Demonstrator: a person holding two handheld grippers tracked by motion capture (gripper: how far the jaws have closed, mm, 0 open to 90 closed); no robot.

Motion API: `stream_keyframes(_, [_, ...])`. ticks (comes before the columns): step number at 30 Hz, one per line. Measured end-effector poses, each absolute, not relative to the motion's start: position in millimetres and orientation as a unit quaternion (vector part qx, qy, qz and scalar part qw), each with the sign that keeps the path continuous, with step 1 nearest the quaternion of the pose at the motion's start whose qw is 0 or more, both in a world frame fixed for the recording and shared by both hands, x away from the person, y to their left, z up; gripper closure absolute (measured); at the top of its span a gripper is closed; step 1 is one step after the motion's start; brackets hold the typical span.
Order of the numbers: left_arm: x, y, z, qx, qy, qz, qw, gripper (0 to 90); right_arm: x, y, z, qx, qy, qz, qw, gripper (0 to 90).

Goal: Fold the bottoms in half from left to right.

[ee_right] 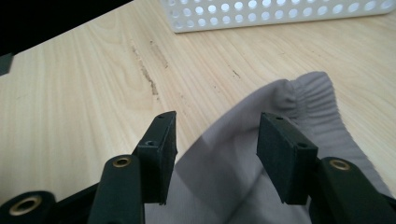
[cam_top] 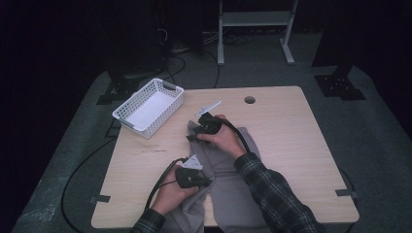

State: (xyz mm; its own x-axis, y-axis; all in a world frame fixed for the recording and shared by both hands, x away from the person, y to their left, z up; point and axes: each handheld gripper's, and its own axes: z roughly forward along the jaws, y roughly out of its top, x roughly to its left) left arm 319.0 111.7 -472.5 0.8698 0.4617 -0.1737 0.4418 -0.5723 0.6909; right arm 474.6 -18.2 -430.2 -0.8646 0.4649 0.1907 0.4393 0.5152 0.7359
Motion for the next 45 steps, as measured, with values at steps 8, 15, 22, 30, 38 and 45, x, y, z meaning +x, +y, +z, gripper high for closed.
stream_keyframes(8, [319.5, 112.1, -472.6, 0.887, 0.255, 0.010, 0.386, 87.7, 489.8, -4.2, -444.6, 0.282, 0.877, 0.389, 0.015, 60.4])
stream_keyframes(15, [319.1, 111.6, -472.7, 0.884, 0.263, 0.008, 0.388, 87.7, 497.0, -14.9, -444.5, 0.299, 0.866, 0.401, -0.010, 88.3])
stream_keyframes(22, [314.9, 117.8, -446.9, 0.865, 0.253, -0.004, 0.433, 88.0, 499.0, -32.5, -422.7, 0.295, 0.855, 0.426, -0.005, 88.4])
stream_keyframes(30, [309.0, 114.0, -414.4, 0.840, 0.236, -0.012, 0.488, 88.2, 496.5, -60.5, -390.6, 0.289, 0.849, 0.443, 0.023, 88.4])
stream_keyframes(38, [306.8, 67.4, -389.0, 0.843, 0.179, -0.021, 0.506, 88.3, 482.6, -105.8, -362.0, 0.289, 0.840, 0.455, 0.060, 88.4])
stream_keyframes(45, [307.7, 4.8, -391.8, 0.864, 0.125, -0.037, 0.486, 88.3, 462.7, -156.4, -358.4, 0.300, 0.843, 0.436, 0.099, 88.4])
